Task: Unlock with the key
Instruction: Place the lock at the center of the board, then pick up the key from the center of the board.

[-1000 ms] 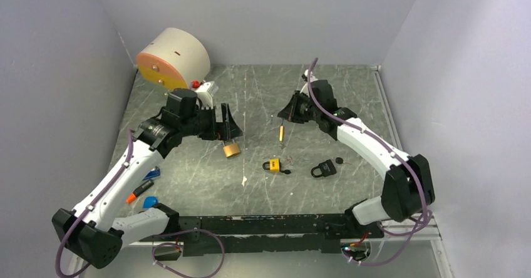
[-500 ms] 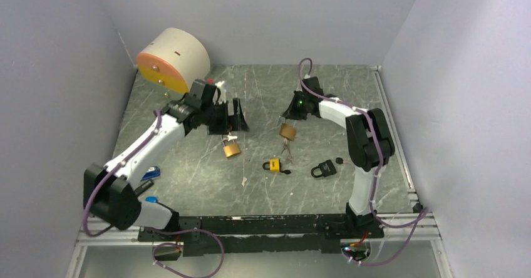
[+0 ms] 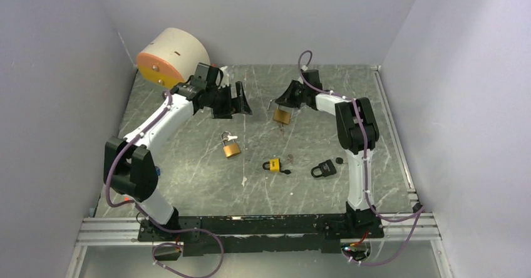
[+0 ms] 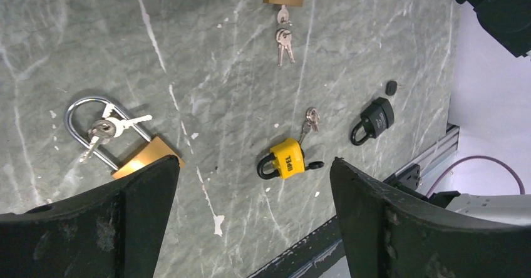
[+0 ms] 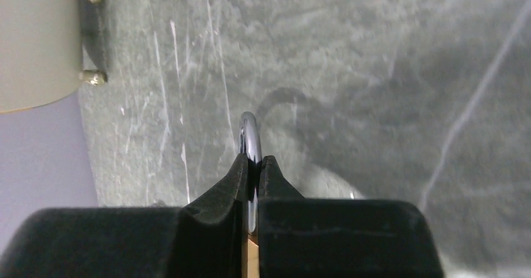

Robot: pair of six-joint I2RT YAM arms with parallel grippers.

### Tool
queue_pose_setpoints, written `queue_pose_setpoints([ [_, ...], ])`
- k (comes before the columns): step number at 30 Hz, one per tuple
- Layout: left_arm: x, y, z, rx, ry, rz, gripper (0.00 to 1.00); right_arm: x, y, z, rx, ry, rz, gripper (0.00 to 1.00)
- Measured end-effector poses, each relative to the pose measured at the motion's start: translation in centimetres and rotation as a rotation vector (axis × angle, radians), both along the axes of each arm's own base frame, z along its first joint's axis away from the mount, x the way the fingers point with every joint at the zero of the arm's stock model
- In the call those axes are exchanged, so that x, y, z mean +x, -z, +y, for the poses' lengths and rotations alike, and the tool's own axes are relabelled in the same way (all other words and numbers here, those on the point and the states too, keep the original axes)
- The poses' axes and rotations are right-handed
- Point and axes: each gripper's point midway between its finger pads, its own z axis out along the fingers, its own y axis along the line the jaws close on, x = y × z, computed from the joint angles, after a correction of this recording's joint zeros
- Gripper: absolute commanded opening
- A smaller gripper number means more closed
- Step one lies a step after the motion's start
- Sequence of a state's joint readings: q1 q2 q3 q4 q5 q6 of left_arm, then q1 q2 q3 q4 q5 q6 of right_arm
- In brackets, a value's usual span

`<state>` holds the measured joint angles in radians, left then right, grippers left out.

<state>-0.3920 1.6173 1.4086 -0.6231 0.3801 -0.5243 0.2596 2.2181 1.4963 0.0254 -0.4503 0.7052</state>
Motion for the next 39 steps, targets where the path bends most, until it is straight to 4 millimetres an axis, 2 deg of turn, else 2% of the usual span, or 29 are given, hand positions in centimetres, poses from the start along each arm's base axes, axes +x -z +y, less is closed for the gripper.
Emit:
queue_pose_setpoints([
  [2,0.4,0.5,0.4,0.017,-0.007,-0.001,0.94,0.9,0.1,0.5,0.022,-0.014,-0.018,0.18],
  [6,1.6,0.9,1.7,0.061,-0.048,-0.031,0.94,2.4,0.1,0.8,0.025,-0.016,-0.055,0.51],
  [9,2.5,1.2,3.0,0.102,-0.093,-0.051,0.94,2.7,0.2,0.6,-0.001,-0.010,-0.071,0.65],
  [12,3.1,1.3,4.2,0.124,-0.134,-0.069,0.93,3.3,-0.3,0.0,-0.044,0.000,-0.105,0.72],
  [15,2.8,1.6,5.6,0.150,-0.175,-0.082,0.93,3.6,-1.2,-1.2,-0.111,0.025,-0.131,0.73],
  [18,1.6,1.5,7.1,0.179,-0.224,-0.098,0.92,3.2,-3.3,-2.0,-0.175,0.044,-0.165,0.73],
  [21,0.1,1.0,8.7,0.197,-0.295,-0.117,0.90,2.5,-6.8,-2.0,-0.239,0.054,-0.220,0.70],
  [23,-0.9,0.7,9.6,0.203,-0.339,-0.132,0.89,1.3,-8.9,-0.5,-0.266,0.028,-0.265,0.67],
  [25,-2.0,0.6,10.5,0.206,-0.380,-0.144,0.88,-0.5,-10.4,2.2,-0.278,-0.028,-0.301,0.63],
  [28,-3.7,0.8,11.9,0.206,-0.446,-0.161,0.88,-4.7,-10.9,8.2,-0.274,-0.174,-0.324,0.61],
  [29,-4.2,0.9,12.3,0.205,-0.468,-0.167,0.88,-6.9,-10.4,10.7,-0.271,-0.249,-0.319,0.61],
  [31,-4.7,0.7,12.9,0.200,-0.503,-0.178,0.87,-10.2,-9.3,13.8,-0.276,-0.360,-0.304,0.62],
  [33,-5.1,0.4,13.4,0.191,-0.543,-0.190,0.87,-13.3,-7.7,16.1,-0.290,-0.461,-0.278,0.62],
  [36,-5.1,0.0,14.0,0.179,-0.597,-0.202,0.86,-16.2,-5.3,17.5,-0.310,-0.566,-0.216,0.62],
  [39,-5.1,-0.2,14.2,0.176,-0.623,-0.206,0.86,-16.7,-3.3,17.2,-0.324,-0.606,-0.150,0.61],
])
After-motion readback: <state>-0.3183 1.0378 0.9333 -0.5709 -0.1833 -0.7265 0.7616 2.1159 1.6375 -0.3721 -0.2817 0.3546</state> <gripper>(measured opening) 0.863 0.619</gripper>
